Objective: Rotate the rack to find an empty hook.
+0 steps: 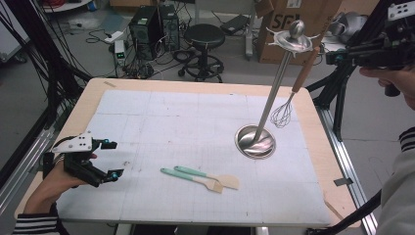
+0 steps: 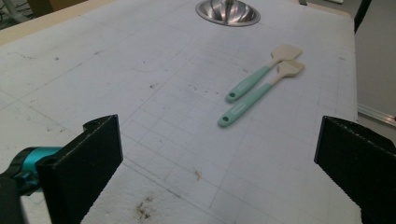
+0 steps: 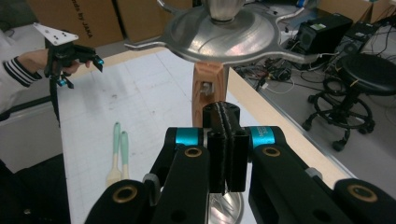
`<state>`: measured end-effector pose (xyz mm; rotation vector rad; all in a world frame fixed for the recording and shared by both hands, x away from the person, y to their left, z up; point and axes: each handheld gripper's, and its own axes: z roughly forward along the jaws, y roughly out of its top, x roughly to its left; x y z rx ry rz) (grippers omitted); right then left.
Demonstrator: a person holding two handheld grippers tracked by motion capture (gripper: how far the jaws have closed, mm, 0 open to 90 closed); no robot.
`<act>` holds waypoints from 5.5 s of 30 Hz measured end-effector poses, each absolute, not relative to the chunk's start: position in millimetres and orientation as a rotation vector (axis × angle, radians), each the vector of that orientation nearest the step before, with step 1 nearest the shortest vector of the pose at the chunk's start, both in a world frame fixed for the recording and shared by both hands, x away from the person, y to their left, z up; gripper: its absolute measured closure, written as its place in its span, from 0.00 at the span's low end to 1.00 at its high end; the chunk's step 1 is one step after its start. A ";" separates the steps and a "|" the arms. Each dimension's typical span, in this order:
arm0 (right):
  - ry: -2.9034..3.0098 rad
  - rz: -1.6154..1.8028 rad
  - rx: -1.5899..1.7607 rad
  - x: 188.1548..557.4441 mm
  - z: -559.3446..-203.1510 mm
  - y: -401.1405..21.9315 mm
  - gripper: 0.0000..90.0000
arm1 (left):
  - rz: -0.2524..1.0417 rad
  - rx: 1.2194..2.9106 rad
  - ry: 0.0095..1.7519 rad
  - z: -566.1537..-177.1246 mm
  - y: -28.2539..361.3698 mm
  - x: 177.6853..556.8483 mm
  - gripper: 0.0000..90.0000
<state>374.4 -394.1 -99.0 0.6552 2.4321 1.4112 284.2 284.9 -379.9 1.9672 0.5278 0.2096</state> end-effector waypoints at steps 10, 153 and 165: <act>2.435 1.421 0.640 373.1 -96.3 -383.3 0.99 | 0.210 1.964 0.531 -380.1 284.5 284.1 0.02; 2.504 1.477 0.525 279.1 -236.8 -313.5 0.00 | 0.228 1.961 0.503 -376.8 283.9 278.2 0.02; 2.557 1.440 0.513 277.2 -263.9 -297.8 0.00 | 0.226 1.966 0.500 -377.1 283.4 277.9 0.02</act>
